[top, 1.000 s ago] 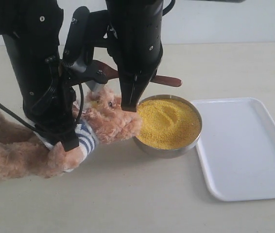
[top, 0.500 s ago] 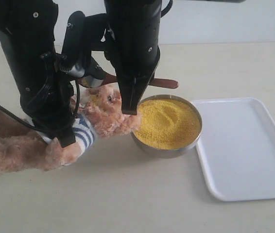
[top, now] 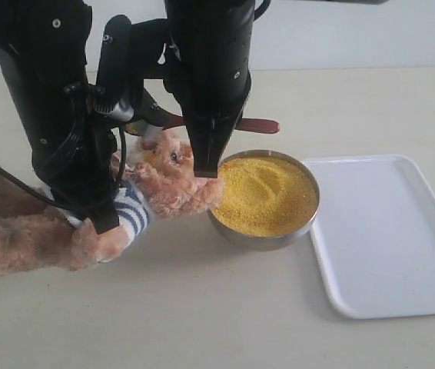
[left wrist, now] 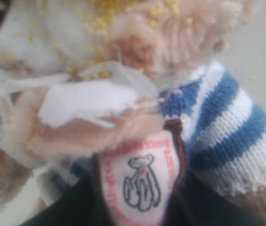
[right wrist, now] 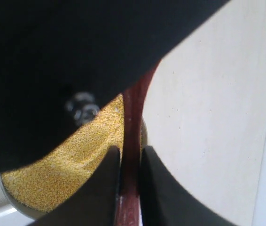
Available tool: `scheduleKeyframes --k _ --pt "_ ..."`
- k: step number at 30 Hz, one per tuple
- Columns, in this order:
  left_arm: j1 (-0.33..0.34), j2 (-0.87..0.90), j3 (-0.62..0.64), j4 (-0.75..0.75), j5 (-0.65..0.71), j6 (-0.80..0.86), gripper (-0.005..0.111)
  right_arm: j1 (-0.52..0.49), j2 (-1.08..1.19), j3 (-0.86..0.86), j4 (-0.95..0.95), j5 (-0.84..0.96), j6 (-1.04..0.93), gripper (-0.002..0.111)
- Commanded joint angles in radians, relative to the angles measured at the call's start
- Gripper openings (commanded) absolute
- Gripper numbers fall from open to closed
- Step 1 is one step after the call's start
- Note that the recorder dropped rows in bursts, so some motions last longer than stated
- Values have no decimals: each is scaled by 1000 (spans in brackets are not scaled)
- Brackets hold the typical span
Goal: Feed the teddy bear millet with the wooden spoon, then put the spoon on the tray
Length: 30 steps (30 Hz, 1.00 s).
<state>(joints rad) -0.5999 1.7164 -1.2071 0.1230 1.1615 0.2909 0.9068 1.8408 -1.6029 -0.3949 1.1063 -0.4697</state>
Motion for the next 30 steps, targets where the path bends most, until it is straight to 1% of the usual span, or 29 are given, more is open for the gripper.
scheduleKeyframes --k 1,10,15,21,27,30 --pt "1 -12 -1 -6 -3 6 4 0 -5 -2 -4 -16 -14 0" --pt "1 -12 -1 -6 -3 6 4 0 -5 0 -4 -40 -27 0" --pt "1 -12 -1 -4 -3 6 4 0 -5 45 -10 -60 -41 0" --pt "1 -12 -1 1 -3 9 4 0 -7 48 -12 -69 -56 0" --pt "41 -12 -1 -3 -3 21 4 0 -7 48 -12 -73 -78 0" --pt "48 -12 -1 -3 1 31 4 0 -7 48 -12 -86 -87 0"
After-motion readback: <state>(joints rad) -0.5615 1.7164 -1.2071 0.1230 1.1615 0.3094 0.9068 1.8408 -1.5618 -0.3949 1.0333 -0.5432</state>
